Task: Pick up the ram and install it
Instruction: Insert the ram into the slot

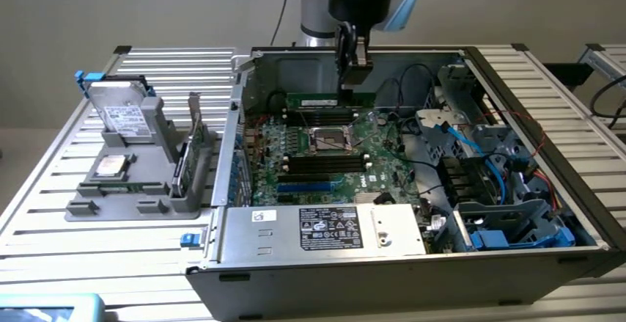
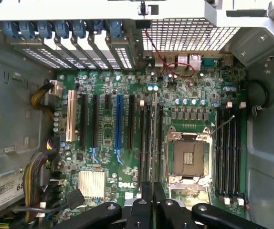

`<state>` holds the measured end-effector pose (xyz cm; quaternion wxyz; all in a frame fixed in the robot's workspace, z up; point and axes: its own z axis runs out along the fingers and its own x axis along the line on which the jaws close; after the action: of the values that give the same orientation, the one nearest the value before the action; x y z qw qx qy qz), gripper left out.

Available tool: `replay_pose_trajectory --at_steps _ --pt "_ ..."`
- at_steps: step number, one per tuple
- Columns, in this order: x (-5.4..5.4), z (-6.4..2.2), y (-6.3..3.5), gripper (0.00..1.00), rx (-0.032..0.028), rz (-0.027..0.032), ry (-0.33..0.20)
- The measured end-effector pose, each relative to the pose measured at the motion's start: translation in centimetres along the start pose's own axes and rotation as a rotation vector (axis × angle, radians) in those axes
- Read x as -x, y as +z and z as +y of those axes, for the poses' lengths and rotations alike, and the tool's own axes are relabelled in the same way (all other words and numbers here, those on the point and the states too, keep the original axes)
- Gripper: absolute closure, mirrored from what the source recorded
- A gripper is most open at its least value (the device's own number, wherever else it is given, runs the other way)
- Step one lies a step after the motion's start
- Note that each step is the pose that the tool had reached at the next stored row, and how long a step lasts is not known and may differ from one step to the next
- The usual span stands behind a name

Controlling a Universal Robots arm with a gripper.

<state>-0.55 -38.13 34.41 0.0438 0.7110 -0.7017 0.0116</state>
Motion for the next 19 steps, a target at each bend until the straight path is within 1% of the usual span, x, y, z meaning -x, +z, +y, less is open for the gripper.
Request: replay_pose_trajectory --at_steps 7,12,14,16,18,19 --pt "-0.3 -0.24 1.16 0.87 0.0001 0.0028 0.000" --pt "-0.5 -0.27 1.89 0.87 0.0001 0.0077 0.000" --pt "-0.5 -0.29 2.12 0.87 -0.0002 0.0122 0.001" --pt "-0.4 -0.29 2.31 0.87 -0.0007 0.0197 0.001" --pt "-0.4 -0.30 2.48 0.87 -0.0015 0.0284 0.002" --pt "-0.4 -0.31 2.60 0.87 -0.0019 0.0308 0.002"
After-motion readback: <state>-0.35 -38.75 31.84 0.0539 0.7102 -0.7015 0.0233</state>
